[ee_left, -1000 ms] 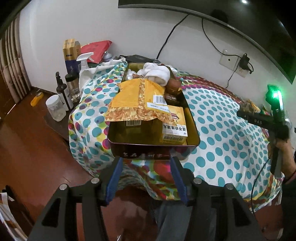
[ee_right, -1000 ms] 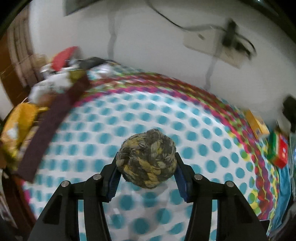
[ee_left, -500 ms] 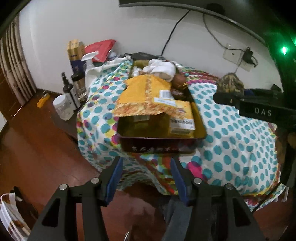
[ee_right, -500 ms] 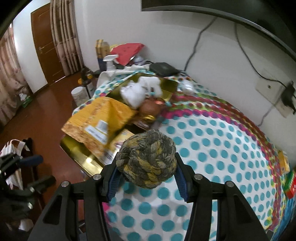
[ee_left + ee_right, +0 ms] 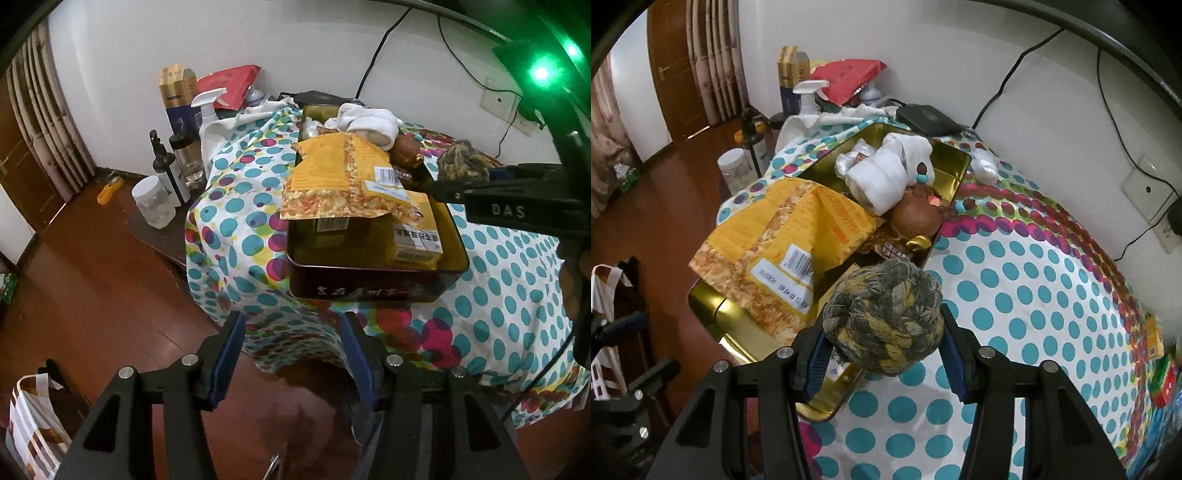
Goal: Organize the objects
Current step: 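Carry the rope ball over the gold tray with the right tool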
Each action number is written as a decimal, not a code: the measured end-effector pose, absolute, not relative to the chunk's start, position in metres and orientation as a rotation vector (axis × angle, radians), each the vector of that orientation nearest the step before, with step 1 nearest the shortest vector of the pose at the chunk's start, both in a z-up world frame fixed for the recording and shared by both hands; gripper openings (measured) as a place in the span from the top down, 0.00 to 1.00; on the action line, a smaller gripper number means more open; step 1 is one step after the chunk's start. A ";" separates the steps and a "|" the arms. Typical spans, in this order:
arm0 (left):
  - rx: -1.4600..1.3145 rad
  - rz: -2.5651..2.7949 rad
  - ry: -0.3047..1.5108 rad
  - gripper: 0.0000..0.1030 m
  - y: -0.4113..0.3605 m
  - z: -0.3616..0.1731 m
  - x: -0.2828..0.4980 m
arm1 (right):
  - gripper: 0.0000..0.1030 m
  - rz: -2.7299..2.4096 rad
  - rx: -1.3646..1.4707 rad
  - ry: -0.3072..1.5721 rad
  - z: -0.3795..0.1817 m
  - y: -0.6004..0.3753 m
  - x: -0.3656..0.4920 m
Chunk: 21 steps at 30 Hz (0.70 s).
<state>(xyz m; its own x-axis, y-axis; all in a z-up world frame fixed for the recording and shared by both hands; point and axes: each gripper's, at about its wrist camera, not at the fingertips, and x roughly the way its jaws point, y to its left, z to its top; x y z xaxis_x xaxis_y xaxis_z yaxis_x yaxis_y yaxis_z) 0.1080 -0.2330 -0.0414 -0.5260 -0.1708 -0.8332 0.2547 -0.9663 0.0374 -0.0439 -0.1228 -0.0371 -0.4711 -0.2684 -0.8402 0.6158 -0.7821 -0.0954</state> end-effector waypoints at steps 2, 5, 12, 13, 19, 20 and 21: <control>1.376 -2.542 0.125 0.47 -0.233 -0.042 0.107 | 0.52 -2.256 1.205 0.537 -0.040 -0.127 -0.047; 1.377 -2.529 0.101 0.47 -0.233 -0.043 0.105 | 0.52 -2.246 1.231 0.529 -0.045 -0.133 -0.052; 1.364 -2.514 0.072 0.47 -0.236 -0.037 0.101 | 0.51 -2.241 1.264 0.550 -0.056 -0.149 -0.063; 1.366 -2.514 0.079 0.47 -0.236 -0.037 0.101 | 0.51 -2.244 1.270 0.558 -0.057 -0.151 -0.064; 1.399 -2.504 0.121 0.47 -0.238 -0.037 0.099 | 0.50 -2.248 1.288 0.614 -0.057 -0.158 -0.066; 1.401 -2.506 0.119 0.47 -0.236 -0.037 0.099 | 0.50 -2.249 1.290 0.613 -0.057 -0.158 -0.067; 1.405 -2.509 0.116 0.47 -0.235 -0.037 0.099 | 0.50 -2.251 1.290 0.614 -0.058 -0.159 -0.067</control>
<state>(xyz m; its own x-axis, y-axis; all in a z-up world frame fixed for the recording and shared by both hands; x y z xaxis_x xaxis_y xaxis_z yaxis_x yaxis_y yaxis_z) 0.0988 -0.2350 -0.0367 -0.4970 -0.1892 -0.8469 0.2663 -0.9621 0.0587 -0.0669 -0.1588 -0.0576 -0.4469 -0.1762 -0.8771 0.5971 -0.7888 -0.1457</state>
